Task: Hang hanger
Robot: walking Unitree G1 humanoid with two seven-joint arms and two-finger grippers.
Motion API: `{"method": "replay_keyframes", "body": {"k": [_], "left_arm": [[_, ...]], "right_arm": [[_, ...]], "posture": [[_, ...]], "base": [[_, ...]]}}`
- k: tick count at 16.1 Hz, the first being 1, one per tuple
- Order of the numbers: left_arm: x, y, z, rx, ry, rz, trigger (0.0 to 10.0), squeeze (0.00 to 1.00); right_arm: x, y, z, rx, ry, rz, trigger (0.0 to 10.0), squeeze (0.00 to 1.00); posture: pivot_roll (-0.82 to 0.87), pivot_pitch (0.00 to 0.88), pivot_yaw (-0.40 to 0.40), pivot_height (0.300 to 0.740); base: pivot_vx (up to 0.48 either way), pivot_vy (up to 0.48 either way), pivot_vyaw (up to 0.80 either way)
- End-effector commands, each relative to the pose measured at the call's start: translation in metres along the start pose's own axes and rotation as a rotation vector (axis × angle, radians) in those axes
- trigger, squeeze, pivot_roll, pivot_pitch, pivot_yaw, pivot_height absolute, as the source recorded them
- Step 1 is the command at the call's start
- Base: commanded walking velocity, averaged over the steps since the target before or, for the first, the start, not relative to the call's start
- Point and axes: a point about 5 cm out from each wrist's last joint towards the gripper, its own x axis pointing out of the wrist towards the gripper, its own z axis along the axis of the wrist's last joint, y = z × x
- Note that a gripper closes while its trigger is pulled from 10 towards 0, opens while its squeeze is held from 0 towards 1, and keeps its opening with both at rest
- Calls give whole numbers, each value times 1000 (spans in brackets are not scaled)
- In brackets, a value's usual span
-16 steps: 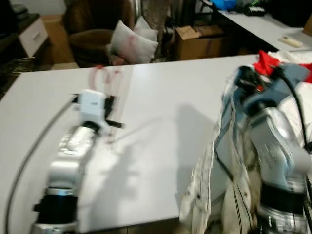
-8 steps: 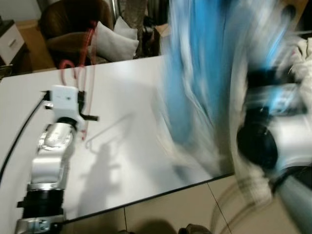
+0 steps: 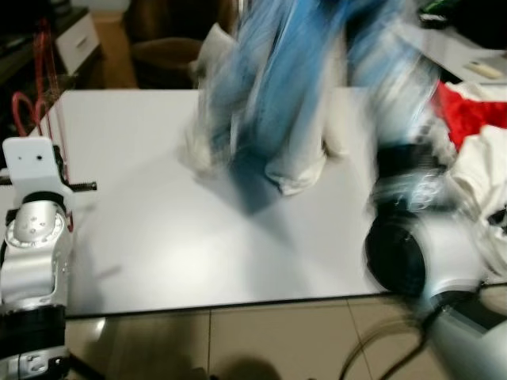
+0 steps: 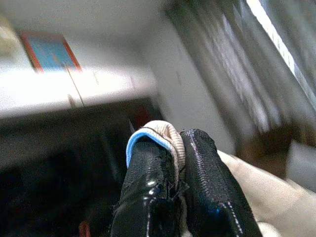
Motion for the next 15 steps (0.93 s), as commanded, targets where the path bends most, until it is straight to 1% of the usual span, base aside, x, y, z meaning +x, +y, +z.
{"method": "replay_keyframes", "body": {"k": [1,2,3,4,5,6,7,8,9,10,11,12,13,14,15], "left_arm": [[3,-5,7,-1,-32,-11,10000,0],[3,-7,7,-1,-34,-22,10000,0],[3,-13,7,-3,-38,-48,10000,0],[3,-24,6,-11,-42,-107,10000,0],[3,-29,6,-15,-43,-131,10000,0],[4,-36,6,-18,-43,-160,10000,0],[5,-40,6,-20,-42,-175,10000,0],[6,-45,6,-19,-40,-203,10000,0],[6,-50,6,-10,-38,-240,10000,0],[5,-54,6,-1,-39,-266,10000,0],[3,-64,7,16,-45,-327,10000,0],[2,-69,8,9,-54,-350,10000,0],[0,-73,9,4,-60,-367,10000,0],[-1,-75,9,3,-61,-378,10000,0],[-2,-79,8,8,-61,-401,10000,0]], "right_arm": [[-9,-7,8,-42,-10,-31,10000,0],[-25,-27,-10,-65,57,-106,10000,0],[-55,-56,-40,-93,194,-225,10000,0],[-97,-84,-74,-96,353,-339,10000,0],[-113,-92,-86,-91,413,-377,10000,0],[-132,-94,-108,-80,520,-387,10000,0],[-138,-90,-126,-66,600,-362,10000,0],[-136,-81,-142,-63,668,-320,10000,0],[-132,-69,-154,-79,723,-243,10000,0],[-130,-62,-160,-90,744,-187,10000,0],[-125,-41,-172,-97,783,-20,10000,0],[-124,-24,-173,-79,780,112,10000,0],[-125,-17,-173,-85,782,177,10000,0],[-126,-19,-172,-113,775,170,10000,0],[-127,-34,-166,-160,739,73,10000,4]], "posture": [[-150,0,17,740],[-152,0,19,740],[-160,0,27,740],[-167,0,32,740],[-170,0,39,740],[-174,0,47,740],[-175,0,53,740],[-175,0,57,740],[-175,0,60,740],[-173,0,60,740],[-167,0,58,740],[-167,0,58,740],[-167,0,58,740],[-167,0,58,740],[-164,0,54,740]], "base": [[0,0,0],[0,0,0],[0,0,0],[0,0,0],[0,0,0],[0,0,0],[0,0,0],[0,0,0],[0,0,0],[0,0,0],[0,0,0],[0,0,0],[0,0,0],[0,0,0],[0,0,0]]}}
